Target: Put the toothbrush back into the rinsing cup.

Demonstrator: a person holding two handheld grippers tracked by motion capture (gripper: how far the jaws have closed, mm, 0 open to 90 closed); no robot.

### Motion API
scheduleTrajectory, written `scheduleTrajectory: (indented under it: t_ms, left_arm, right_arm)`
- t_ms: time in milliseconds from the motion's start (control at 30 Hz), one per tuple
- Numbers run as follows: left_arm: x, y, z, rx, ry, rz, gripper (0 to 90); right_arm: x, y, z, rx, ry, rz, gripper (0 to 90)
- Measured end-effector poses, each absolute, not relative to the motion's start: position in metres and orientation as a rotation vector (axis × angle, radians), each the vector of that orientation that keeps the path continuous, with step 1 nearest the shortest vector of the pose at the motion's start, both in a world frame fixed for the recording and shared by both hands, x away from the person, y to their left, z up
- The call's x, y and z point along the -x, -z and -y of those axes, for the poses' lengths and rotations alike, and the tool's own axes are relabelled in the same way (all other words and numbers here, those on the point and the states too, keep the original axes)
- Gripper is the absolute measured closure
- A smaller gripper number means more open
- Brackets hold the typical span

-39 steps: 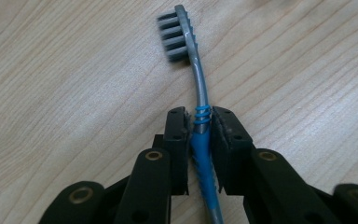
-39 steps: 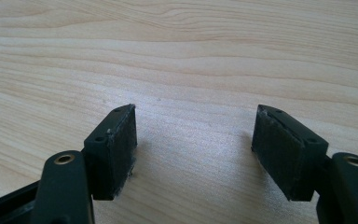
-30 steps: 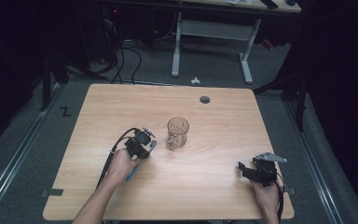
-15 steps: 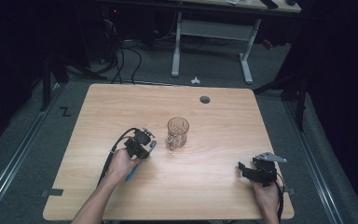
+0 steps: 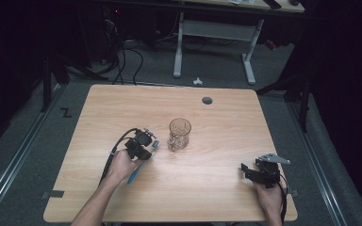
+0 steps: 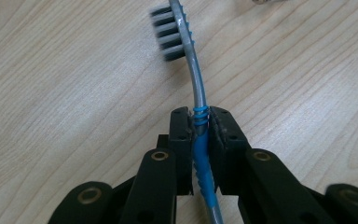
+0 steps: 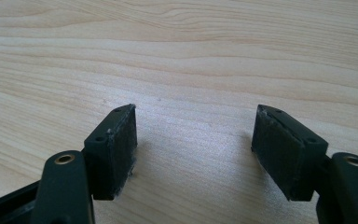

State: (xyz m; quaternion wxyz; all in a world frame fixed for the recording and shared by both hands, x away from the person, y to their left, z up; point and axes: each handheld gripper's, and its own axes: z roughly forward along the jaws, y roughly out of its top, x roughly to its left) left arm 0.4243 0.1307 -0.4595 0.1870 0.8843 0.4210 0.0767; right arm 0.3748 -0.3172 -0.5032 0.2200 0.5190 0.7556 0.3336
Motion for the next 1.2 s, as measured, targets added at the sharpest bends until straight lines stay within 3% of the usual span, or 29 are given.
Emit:
scheduleTrajectory:
  t_ms: [1200]
  left_arm:
    - [-0.411, 0.410, -0.127, -2.403, -0.307, -1.094, 80.3]
  right_arm:
    - [-0.375, 0.503, 0.317, -1.444, -0.930, -2.085, 31.5]
